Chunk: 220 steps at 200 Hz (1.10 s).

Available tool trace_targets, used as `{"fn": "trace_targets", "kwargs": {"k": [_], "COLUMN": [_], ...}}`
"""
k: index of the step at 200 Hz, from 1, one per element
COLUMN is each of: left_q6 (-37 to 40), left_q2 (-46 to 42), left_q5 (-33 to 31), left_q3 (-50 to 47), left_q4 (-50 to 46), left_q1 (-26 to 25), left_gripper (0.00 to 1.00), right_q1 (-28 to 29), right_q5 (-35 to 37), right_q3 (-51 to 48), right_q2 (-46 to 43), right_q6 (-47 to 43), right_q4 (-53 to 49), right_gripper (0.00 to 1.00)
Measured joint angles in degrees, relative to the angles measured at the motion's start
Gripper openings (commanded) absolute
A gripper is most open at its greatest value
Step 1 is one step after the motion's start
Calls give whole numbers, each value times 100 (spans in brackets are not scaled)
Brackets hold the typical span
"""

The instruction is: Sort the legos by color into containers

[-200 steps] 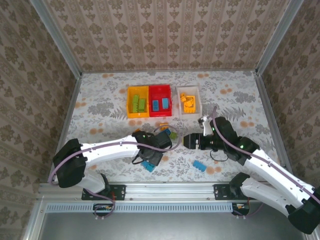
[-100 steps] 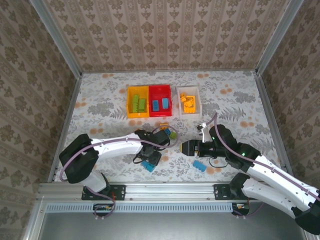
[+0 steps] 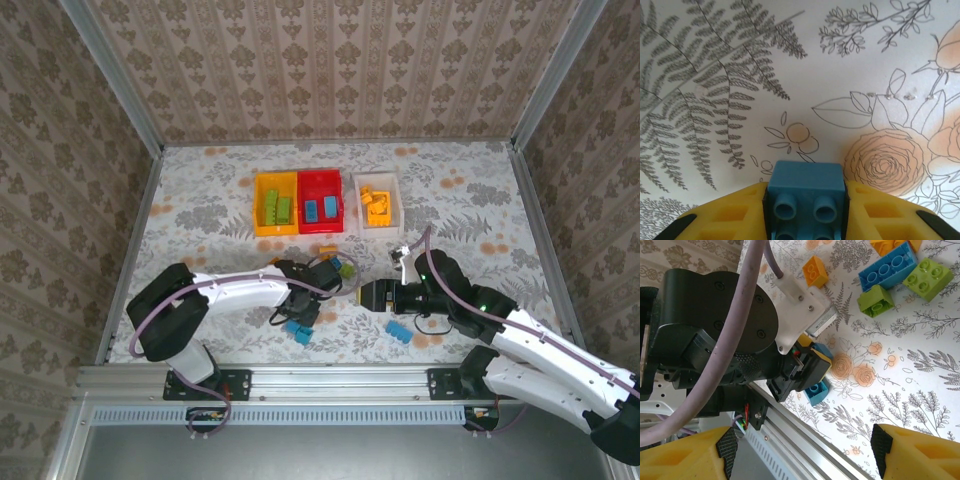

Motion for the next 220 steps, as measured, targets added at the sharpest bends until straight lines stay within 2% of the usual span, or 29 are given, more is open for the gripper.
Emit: {"fn": "trace_targets", "kwargs": {"k": [46,71,114,141,186,199,220], "left_q6": [190,356,734,981,1088,1088,1080], "left_q2": [-7,-304,-306,413,2129,2507,2916], "left_q5": [-407,-404,-92,52,212,271,404], "left_q3": [389,855,2188,3254,4787,5047,5300], "left_q4": [-221,-282,-33,214,343,343,313], "left_q1": [321,901,1915,2208,2614,2736,2874], "left_gripper": [32,32,32,31,32,36,48], "right_q1": [11,11,-101,-337,-560,-562,-562], "right_q5": [-33,181,1158,1480,1628,1635,1635], "right_q3": [-9,168,1134,1681,2103,2120,2120], "right_q2": [0,55,584,1241,1978,2031,2035], "right_q6": [-9,-101,-385,-498,-496,-494,-492], "right_q4": [339,380,400,446,378,376,337], "right_gripper": [74,74,73,72,72,72,72]}}
